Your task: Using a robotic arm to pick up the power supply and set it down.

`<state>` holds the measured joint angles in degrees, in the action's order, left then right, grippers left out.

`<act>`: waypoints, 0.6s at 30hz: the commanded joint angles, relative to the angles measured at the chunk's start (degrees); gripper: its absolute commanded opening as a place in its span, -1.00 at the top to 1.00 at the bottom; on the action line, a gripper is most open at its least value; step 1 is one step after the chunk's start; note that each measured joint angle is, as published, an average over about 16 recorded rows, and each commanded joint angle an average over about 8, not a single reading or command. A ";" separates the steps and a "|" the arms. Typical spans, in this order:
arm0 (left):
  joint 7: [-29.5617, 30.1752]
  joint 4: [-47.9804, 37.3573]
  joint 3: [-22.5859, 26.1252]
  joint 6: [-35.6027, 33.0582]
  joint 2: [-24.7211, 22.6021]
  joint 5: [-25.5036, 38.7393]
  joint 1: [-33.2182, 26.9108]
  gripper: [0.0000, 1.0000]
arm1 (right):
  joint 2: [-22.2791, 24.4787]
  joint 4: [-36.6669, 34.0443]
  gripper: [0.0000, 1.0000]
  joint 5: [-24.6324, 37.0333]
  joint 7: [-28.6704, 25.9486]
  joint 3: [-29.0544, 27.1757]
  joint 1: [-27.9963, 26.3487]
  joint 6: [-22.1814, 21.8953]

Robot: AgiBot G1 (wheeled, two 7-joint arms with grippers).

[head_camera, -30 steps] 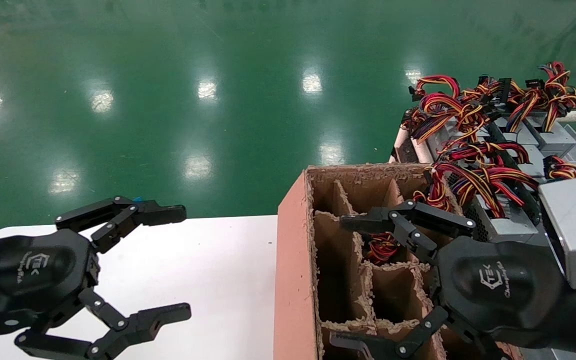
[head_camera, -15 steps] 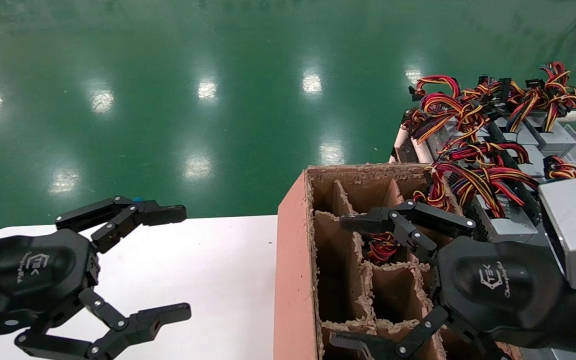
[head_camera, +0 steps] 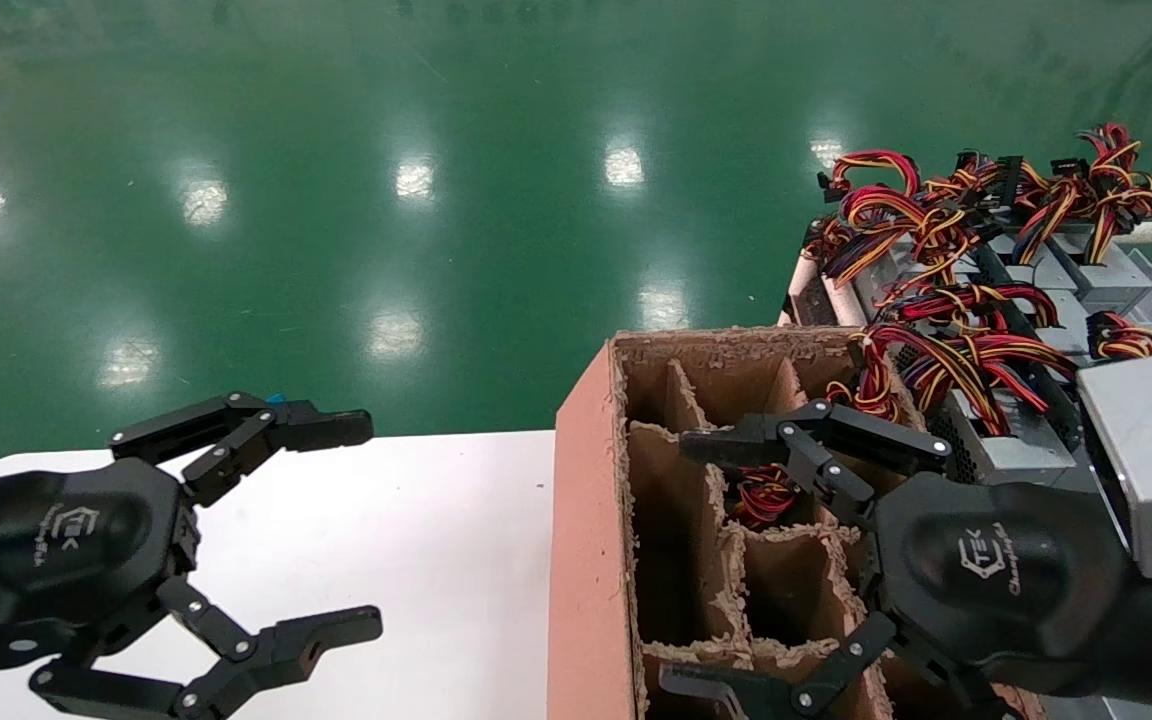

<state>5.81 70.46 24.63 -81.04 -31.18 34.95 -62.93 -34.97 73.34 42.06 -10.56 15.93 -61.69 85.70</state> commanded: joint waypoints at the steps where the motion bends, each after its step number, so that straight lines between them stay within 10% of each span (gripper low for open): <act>1: 0.00 0.00 0.00 0.00 0.00 0.00 0.00 -1.00 | 0.00 0.00 -1.00 0.00 0.00 0.00 0.00 0.00; 18: 0.00 0.00 0.00 0.00 0.00 0.00 0.00 -1.00 | 0.00 0.00 -1.00 0.00 0.00 0.00 0.00 0.00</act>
<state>5.81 70.46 24.63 -81.04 -31.18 34.95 -62.93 -34.97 73.34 42.06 -10.56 15.93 -61.69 85.70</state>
